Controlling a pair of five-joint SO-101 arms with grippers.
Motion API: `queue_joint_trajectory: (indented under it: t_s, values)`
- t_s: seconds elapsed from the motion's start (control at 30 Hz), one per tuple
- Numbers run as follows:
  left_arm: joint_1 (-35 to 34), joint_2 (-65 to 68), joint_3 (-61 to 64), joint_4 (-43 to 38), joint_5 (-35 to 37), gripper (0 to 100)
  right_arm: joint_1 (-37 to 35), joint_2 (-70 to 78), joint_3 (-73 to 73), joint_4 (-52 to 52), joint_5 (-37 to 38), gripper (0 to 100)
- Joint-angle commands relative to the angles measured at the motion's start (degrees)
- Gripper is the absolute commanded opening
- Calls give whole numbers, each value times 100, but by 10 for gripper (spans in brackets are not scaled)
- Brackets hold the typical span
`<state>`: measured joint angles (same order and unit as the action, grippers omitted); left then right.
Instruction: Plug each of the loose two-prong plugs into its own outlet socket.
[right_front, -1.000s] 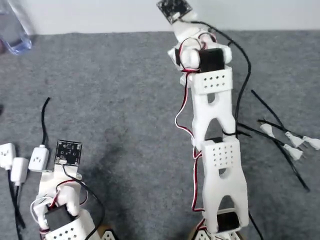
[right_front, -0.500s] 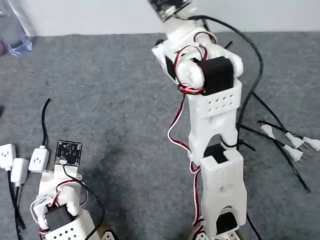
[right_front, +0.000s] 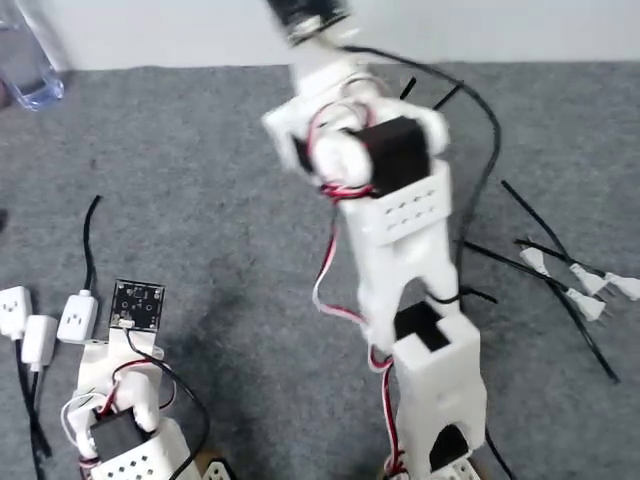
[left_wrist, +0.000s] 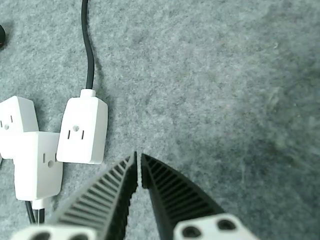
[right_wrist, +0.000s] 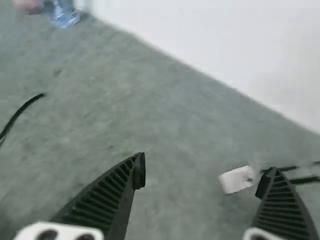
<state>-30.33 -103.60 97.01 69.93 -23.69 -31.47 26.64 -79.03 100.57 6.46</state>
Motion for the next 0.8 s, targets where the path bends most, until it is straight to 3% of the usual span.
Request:
queue_joint_trajectory:
  t_s: [0.0,0.43,0.67,0.77]
  values:
    - [-9,-44,-57,35,-53,15,-532,-418,668,259,290,342]
    - [-9,-44,-57,35,-53,15,-1341,-488,3903,242,1943,336]
    - [-9,-44,-57,35,-53,15,-2044,-1411,5020,242,2312,147]
    - [-9,-44,-57,35,-53,15,-2246,-1965,5749,242,2321,162]
